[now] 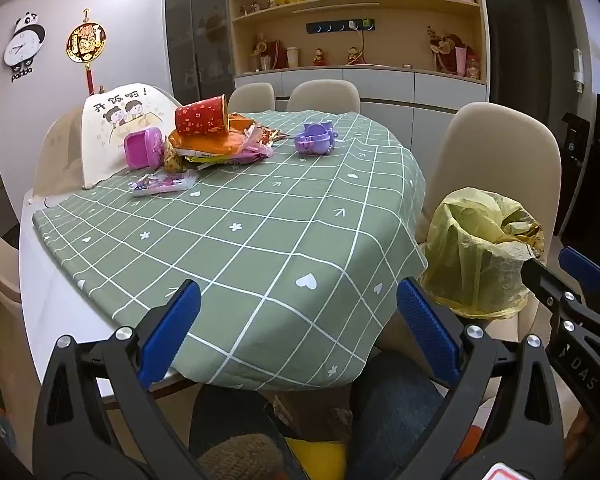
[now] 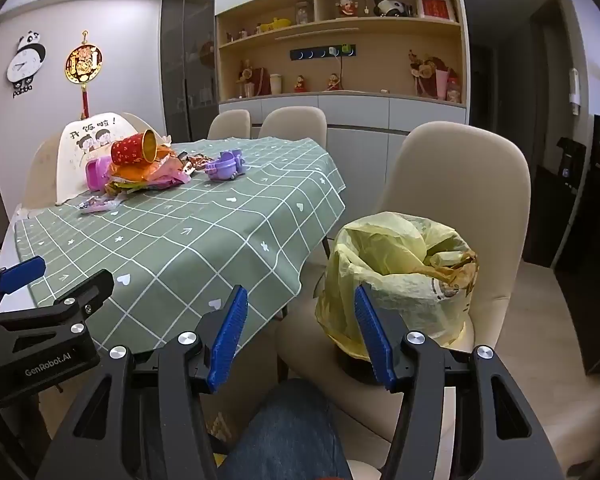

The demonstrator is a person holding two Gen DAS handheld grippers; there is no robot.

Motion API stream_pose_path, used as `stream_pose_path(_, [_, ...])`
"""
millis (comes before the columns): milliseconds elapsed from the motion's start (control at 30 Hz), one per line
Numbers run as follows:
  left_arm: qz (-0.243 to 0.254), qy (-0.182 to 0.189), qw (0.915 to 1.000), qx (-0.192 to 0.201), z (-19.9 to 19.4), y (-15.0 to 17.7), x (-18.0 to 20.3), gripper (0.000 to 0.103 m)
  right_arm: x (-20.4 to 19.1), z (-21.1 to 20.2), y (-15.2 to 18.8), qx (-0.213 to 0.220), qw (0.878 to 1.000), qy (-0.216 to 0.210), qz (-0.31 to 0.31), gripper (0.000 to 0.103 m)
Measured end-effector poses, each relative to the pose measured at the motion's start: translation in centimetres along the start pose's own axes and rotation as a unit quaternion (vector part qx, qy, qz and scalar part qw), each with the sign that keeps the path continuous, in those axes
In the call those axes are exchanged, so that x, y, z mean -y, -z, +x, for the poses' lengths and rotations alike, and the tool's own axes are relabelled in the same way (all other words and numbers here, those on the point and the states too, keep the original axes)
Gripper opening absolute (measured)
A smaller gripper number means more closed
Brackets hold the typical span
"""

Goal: Collect trash

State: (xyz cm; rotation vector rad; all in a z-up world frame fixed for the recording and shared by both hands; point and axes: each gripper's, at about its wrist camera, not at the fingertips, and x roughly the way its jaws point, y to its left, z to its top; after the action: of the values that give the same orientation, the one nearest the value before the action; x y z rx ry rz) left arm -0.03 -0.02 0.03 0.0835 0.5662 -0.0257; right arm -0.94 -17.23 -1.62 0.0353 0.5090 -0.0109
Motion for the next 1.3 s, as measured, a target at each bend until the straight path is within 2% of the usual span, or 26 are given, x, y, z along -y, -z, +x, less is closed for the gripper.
stream_pose_path(400, [0.001, -0.004, 1.0000, 0.002, -0.1, 0.0, 0.1, 0.094, -0.2, 0.3, 0.1, -0.001, 1.000, 0.001, -0.002, 0.053])
stream_pose_path(567, [0.001, -0.004, 1.0000, 0.004, -0.1, 0.4, 1.3, 0.094, -0.3, 0.3, 0.1, -0.002, 1.000, 0.002, -0.003, 0.053])
stream_pose_path(1300, [0.002, -0.004, 1.0000, 0.006, -0.3, 0.2, 0.8, 0.094, 0.4, -0.2, -0.2, -0.001, 1.000, 0.006, 0.001, 0.053])
